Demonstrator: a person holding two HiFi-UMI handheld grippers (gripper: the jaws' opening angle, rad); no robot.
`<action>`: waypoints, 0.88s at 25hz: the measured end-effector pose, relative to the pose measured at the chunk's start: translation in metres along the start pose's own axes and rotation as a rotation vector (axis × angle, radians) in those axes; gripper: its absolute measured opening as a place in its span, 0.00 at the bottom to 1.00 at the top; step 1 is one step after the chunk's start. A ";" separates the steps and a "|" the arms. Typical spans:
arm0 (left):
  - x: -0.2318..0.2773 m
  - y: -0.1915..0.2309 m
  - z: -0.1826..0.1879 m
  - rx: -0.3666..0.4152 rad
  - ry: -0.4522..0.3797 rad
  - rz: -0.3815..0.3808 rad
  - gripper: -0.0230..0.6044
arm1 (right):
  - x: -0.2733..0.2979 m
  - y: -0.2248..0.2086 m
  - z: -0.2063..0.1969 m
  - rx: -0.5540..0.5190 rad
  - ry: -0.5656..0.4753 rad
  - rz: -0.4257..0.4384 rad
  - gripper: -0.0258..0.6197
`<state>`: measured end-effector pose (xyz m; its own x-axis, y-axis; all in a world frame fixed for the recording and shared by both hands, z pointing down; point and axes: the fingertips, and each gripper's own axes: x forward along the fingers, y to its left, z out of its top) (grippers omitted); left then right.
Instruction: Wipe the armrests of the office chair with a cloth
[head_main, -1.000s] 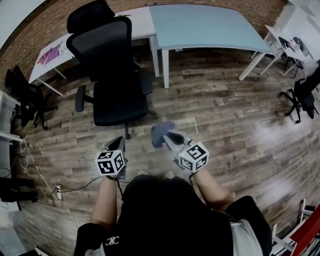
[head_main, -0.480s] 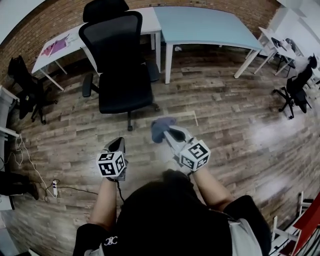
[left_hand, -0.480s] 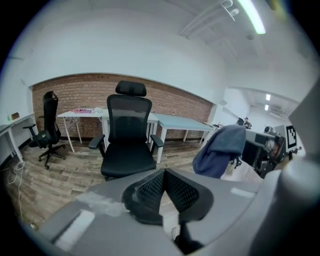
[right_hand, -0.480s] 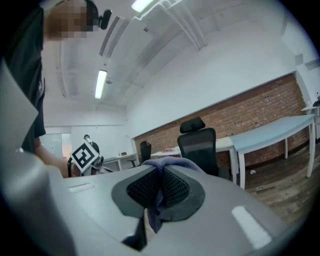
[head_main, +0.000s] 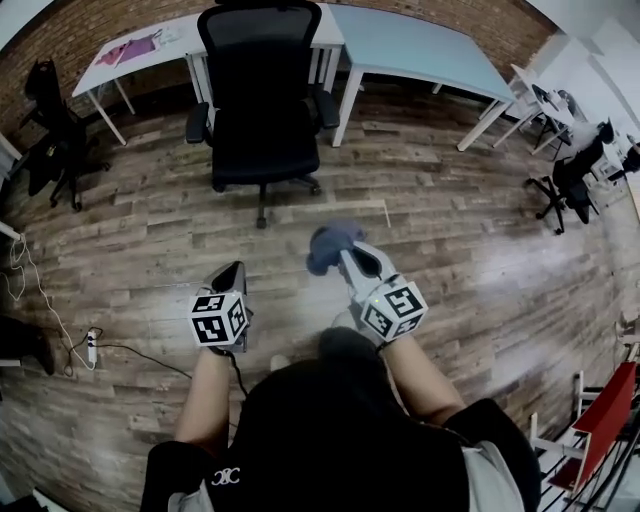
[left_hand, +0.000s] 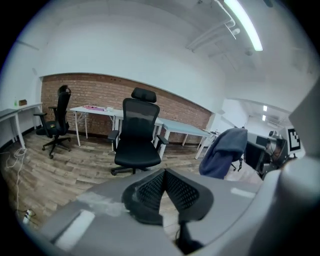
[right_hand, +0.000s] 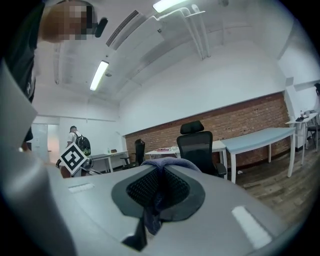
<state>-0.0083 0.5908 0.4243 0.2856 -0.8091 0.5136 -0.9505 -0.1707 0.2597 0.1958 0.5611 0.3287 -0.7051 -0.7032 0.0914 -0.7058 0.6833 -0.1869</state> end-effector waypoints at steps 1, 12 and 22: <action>-0.007 0.001 -0.001 -0.008 -0.004 -0.001 0.05 | -0.003 0.008 -0.001 -0.008 0.009 0.007 0.06; -0.024 -0.038 0.016 0.025 -0.052 0.009 0.05 | -0.036 0.005 0.020 -0.045 -0.032 0.019 0.06; -0.021 -0.085 0.012 0.085 -0.047 0.035 0.05 | -0.065 -0.024 0.011 -0.046 0.006 0.006 0.06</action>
<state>0.0651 0.6151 0.3815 0.2475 -0.8404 0.4821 -0.9674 -0.1872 0.1704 0.2591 0.5880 0.3164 -0.7099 -0.6976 0.0967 -0.7036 0.6963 -0.1421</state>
